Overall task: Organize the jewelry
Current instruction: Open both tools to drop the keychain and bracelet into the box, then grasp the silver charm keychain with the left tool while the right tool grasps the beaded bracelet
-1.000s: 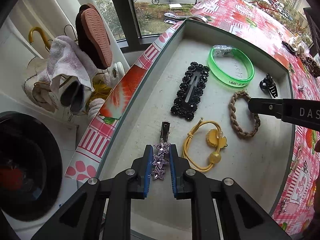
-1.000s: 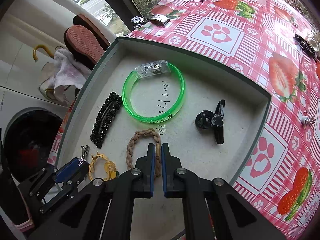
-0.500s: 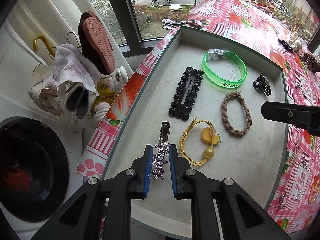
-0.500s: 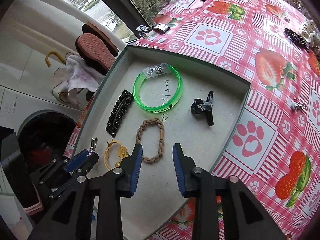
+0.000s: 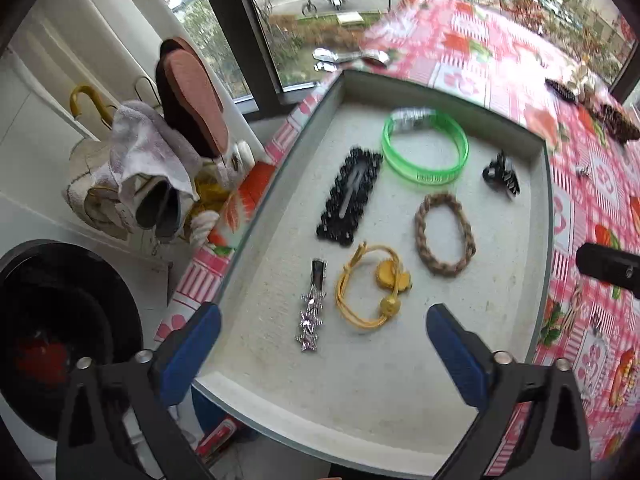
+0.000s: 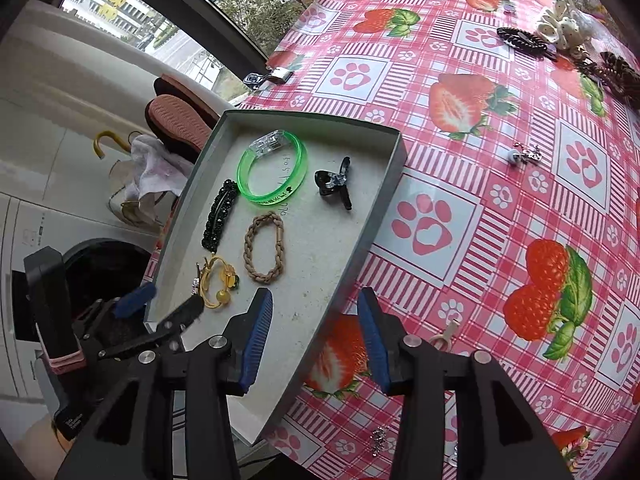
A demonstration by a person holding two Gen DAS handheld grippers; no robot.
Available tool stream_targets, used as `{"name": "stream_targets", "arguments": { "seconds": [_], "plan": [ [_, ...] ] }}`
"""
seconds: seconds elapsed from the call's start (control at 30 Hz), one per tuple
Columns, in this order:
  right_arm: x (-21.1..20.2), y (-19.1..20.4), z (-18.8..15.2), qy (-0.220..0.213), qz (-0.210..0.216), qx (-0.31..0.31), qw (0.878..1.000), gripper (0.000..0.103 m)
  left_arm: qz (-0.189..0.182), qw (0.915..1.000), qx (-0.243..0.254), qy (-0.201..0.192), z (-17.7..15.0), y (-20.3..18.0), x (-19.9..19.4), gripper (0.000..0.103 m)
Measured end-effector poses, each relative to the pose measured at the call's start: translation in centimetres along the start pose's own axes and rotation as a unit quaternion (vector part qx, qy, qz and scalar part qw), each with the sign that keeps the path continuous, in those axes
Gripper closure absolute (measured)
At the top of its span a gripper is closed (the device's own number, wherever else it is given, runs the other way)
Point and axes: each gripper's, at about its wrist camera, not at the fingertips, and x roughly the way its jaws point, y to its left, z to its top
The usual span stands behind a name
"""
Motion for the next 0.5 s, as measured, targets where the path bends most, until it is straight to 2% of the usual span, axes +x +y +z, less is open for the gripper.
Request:
{"name": "stream_targets", "arguments": {
  "seconds": [0.17,0.37,0.5],
  "plan": [
    [-1.4,-2.0,-1.0,-0.011,-0.007,0.023,1.0,0.054,-0.005,0.9998,0.017,-0.001,0.8,-1.4,-1.0,0.0],
    [-3.5,-5.8,-2.7,-0.027,-0.027,0.069,0.997,0.023,-0.022,0.9977,0.062,-0.013,1.5,-5.0,-2.6,0.0],
    [-5.4,-9.2,-4.8,-0.037,-0.049,0.111,0.992,0.022,-0.045,0.9938,0.099,-0.025,2.2,-8.5,-3.9,0.0]
  ]
}}
